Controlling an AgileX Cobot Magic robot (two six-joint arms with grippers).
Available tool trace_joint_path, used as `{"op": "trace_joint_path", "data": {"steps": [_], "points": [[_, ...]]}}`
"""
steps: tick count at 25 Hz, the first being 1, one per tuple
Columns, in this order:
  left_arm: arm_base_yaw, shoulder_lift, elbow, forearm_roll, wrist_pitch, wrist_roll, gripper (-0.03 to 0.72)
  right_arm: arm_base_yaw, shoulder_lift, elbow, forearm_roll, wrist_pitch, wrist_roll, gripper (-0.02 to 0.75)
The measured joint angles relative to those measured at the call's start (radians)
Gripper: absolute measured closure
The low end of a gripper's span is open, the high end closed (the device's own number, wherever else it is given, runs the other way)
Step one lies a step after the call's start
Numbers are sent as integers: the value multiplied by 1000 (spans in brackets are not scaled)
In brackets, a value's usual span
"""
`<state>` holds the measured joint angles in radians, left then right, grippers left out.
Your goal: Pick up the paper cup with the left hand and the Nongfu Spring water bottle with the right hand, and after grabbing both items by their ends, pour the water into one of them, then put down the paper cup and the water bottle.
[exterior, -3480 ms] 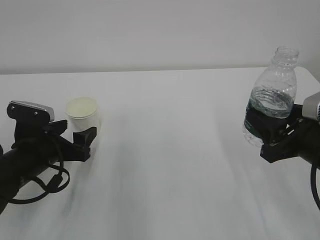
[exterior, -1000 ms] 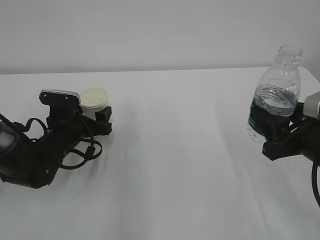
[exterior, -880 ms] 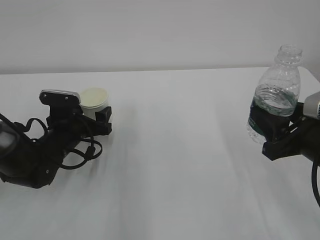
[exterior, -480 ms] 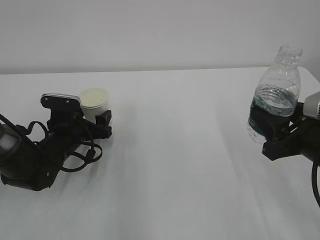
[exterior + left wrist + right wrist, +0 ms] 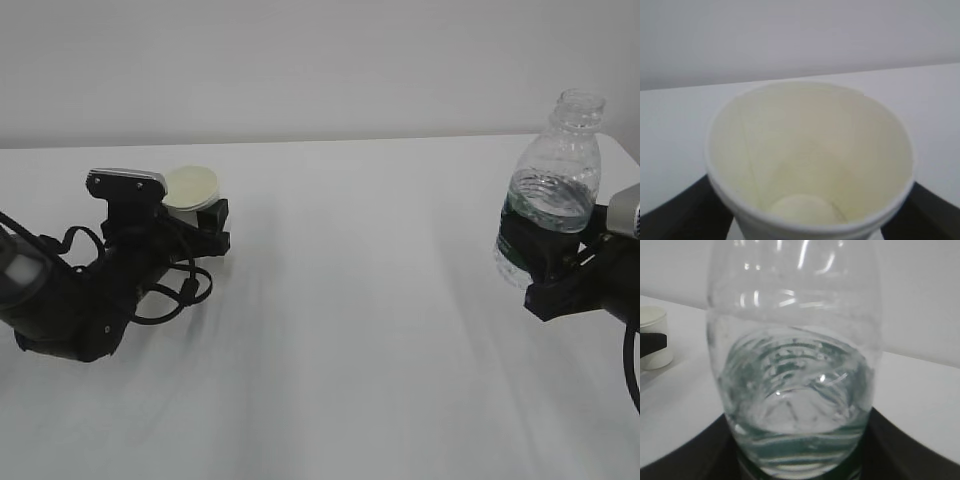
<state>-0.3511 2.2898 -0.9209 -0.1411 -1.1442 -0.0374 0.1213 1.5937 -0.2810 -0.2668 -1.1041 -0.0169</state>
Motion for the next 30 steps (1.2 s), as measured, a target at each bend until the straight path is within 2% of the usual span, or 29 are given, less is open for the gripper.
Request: {"op": "trace_joint_path", "data": {"steps": [9, 20, 30], "points": [[0, 0, -4, 0, 0, 0, 100, 0, 0, 0, 0, -2, -6, 311], [0, 0, -4, 9, 0, 0, 230, 0, 0, 0, 0, -2, -8, 311], [0, -8, 9, 38, 0, 0, 241, 0, 0, 0, 0, -2, -8, 311]]}}
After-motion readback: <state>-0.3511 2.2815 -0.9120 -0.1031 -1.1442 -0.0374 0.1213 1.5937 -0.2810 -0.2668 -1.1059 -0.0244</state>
